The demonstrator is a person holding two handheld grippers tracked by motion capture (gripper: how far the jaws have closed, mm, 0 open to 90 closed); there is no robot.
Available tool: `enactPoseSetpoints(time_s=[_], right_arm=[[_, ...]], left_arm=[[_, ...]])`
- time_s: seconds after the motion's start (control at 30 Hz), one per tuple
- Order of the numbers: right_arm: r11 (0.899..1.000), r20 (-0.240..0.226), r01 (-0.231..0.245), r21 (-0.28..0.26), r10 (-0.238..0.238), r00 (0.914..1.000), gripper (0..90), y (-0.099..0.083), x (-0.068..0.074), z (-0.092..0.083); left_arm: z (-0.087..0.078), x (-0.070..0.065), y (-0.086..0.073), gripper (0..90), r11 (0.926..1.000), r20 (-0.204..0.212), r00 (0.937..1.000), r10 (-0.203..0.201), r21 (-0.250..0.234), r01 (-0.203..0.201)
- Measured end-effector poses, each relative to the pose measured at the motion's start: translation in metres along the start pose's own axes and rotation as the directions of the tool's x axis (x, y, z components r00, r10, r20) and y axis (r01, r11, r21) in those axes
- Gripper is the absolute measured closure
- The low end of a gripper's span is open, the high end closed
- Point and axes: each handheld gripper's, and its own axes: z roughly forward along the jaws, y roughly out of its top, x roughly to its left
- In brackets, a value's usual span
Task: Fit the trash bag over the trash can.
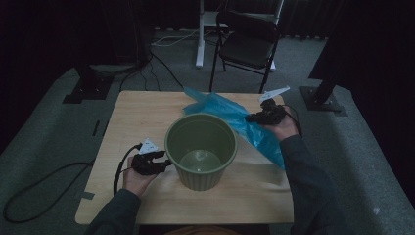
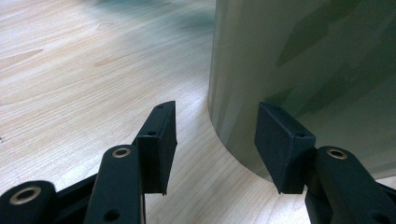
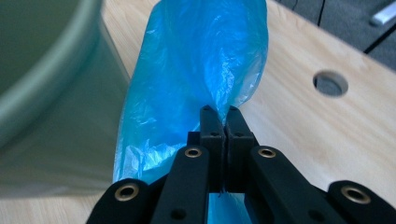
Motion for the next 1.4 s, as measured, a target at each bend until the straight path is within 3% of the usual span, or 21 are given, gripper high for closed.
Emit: enactPoseSetpoints(time_s=[0.23, 0.6, 0.9, 1.4], right_arm=[[0.999, -0.012, 0.038, -0.039, -0.039, 0.9992, 88.9, 0.03, 0.01, -0.009], [0.992, -0.03, 0.074, -0.102, -0.077, 0.9965, 89.0, 0.059, 0.023, -0.023], [0.987, -0.051, 0.103, -0.12, -0.11, 0.9927, 89.0, 0.079, 0.036, -0.02], [0.973, -0.111, 0.174, -0.151, -0.192, 0.9752, 89.0, 0.125, 0.077, -0.012]], left_arm=[[0.0, 0.0, -0.001, 48.6, 0.9999, 0.001, 0.9999, 0.011, 0.003, -0.011], [0.002, 0.0, -0.003, 48.4, 0.9999, 0.003, 0.9999, 0.015, 0.008, -0.015], [0.001, 0.0, -0.003, 48.4, 0.9998, 0.005, 0.9998, 0.019, 0.005, -0.019], [0.005, -0.006, 0.0, 48.6, 0.9994, 0.018, 0.9993, 0.034, 0.001, -0.034]])
